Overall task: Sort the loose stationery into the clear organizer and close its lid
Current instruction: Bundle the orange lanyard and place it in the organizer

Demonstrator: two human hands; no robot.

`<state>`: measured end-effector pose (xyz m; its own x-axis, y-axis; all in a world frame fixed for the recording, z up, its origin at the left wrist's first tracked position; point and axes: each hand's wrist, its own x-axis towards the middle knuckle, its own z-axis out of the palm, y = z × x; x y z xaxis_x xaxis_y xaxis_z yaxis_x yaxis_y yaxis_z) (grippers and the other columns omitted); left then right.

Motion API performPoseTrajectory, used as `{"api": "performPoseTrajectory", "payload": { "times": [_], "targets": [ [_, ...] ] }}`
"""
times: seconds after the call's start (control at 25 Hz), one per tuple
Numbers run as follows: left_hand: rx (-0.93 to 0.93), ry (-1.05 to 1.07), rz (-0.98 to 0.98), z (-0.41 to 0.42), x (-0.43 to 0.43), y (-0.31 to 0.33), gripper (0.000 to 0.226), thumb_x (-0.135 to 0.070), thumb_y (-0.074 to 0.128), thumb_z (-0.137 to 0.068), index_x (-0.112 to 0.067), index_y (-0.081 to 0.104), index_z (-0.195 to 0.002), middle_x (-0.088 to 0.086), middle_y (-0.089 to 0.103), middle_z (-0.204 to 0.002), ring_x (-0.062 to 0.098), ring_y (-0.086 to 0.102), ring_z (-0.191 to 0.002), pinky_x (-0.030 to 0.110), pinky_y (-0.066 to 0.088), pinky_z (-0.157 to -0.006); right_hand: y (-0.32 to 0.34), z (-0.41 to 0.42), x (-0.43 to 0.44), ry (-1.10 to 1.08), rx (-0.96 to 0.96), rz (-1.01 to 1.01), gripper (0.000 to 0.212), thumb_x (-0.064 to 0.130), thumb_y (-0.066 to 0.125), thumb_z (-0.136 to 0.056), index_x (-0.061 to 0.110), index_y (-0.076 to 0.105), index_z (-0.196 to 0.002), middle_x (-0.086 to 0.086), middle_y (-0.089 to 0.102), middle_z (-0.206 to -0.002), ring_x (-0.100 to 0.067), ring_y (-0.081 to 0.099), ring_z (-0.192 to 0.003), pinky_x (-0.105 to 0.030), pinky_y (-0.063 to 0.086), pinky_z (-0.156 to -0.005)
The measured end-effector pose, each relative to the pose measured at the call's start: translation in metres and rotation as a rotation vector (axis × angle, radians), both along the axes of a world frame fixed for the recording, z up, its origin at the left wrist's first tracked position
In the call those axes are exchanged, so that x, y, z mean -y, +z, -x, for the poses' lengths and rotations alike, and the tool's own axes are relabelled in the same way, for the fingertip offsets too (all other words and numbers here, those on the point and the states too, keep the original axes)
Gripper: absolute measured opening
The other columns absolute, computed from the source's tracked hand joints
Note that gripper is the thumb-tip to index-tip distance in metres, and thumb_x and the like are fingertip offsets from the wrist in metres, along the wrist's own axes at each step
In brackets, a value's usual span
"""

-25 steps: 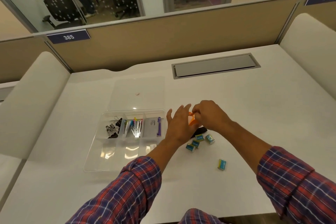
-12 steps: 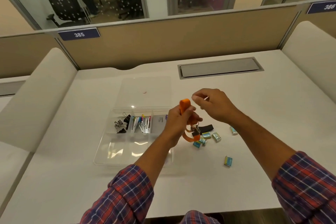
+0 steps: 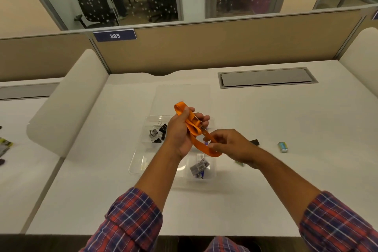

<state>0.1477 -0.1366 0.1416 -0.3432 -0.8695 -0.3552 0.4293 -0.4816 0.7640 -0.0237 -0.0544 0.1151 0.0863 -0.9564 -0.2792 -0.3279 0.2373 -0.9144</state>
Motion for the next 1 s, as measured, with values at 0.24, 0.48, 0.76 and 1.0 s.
{"api": "performPoseTrajectory", "payload": {
  "times": [0.24,0.48,0.76,1.0],
  "targets": [
    [-0.041,0.181,-0.119,-0.043,0.006,-0.008,0.033,-0.038,0.051,-0.107,-0.006,0.063,-0.107,0.013,0.076,-0.084,0.034,0.078,-0.092,0.040,0.064,-0.070,0.005,-0.028,0.003,-0.127,0.534,-0.203,0.035,0.018,0.080,-0.085,0.012,0.068,-0.117,-0.020,0.075,-0.107,-0.044,0.074,-0.094,-0.036,0.063,-0.068],
    [-0.197,0.172,-0.127,-0.087,0.015,-0.009,0.036,-0.040,0.049,-0.107,-0.010,0.068,-0.103,0.010,0.073,-0.091,0.037,0.075,-0.095,0.048,0.063,-0.077,-0.003,-0.049,0.012,-0.355,0.738,-0.290,0.024,0.003,0.073,-0.088,0.001,0.065,-0.111,-0.025,0.074,-0.105,-0.032,0.075,-0.085,-0.029,0.062,-0.062],
    [-0.242,0.378,-0.241,-0.112,0.027,-0.019,0.037,-0.039,0.048,-0.107,-0.007,0.066,-0.105,0.012,0.074,-0.081,0.033,0.077,-0.076,0.045,0.064,-0.073,-0.009,-0.083,0.022,-0.224,0.580,-0.248,0.021,0.002,0.070,-0.091,-0.001,0.067,-0.112,-0.023,0.074,-0.108,-0.041,0.073,-0.098,-0.035,0.061,-0.070],
    [0.085,0.168,-0.226,-0.130,0.032,-0.021,0.028,-0.036,0.050,-0.107,-0.010,0.060,-0.100,0.006,0.062,-0.068,0.022,0.062,-0.060,0.032,0.055,-0.057,0.001,-0.111,0.033,-0.203,0.234,-0.199,0.012,-0.010,0.065,-0.089,-0.002,0.073,-0.093,-0.022,0.076,-0.087,-0.031,0.077,-0.082,-0.029,0.063,-0.069]
  ]
}}
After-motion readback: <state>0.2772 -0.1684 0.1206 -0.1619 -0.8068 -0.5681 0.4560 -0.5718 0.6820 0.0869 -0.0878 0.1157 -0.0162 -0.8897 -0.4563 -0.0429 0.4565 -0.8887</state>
